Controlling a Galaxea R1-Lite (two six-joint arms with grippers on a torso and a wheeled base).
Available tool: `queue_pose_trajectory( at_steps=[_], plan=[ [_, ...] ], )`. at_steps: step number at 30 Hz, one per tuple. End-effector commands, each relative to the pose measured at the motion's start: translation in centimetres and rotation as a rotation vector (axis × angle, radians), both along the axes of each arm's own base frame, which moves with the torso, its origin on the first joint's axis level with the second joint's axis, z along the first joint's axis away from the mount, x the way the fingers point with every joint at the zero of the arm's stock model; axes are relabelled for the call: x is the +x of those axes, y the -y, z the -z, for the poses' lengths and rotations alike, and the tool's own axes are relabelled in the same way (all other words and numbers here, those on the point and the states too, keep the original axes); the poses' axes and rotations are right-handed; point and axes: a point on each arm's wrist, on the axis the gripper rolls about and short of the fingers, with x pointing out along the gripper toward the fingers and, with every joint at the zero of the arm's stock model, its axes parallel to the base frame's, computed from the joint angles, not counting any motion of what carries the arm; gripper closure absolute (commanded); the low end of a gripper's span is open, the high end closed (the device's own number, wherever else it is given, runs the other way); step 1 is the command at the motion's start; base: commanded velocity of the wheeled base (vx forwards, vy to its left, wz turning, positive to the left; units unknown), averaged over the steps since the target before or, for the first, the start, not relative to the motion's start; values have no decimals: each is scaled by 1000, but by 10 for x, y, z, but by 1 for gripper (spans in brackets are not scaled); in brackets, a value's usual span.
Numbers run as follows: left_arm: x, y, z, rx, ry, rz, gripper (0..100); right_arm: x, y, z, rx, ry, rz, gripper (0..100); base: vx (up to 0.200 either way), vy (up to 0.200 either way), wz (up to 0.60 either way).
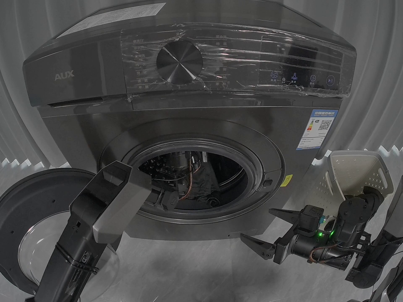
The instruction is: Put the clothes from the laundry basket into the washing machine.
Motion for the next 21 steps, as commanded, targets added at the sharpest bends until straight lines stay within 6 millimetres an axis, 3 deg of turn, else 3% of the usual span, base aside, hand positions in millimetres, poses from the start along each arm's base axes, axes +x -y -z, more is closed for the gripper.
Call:
queue_pose_trajectory(
  at_steps=[1, 7, 12, 16, 21],
  plan=[
    [4, -4, 17, 9, -18, -13, 0, 0, 0, 0, 0, -1, 0, 0, 0, 0, 0],
    [-1, -6, 19, 8, -41, -12, 0, 0, 0, 1, -1, -2, 0, 0, 0, 0, 0],
    [-35, -6, 21, 82, -166, 24, 0, 0, 0, 1, -1, -2, 0, 0, 0, 0, 0],
    [-61, -6, 38, 148, -274, 75, 0, 0, 0, 1, -3, -4, 0, 0, 0, 0, 0],
    [-65, -1, 49, 160, -294, 110, 0, 0, 0, 1, -2, -3, 0, 0, 0, 0, 0]
  ],
)
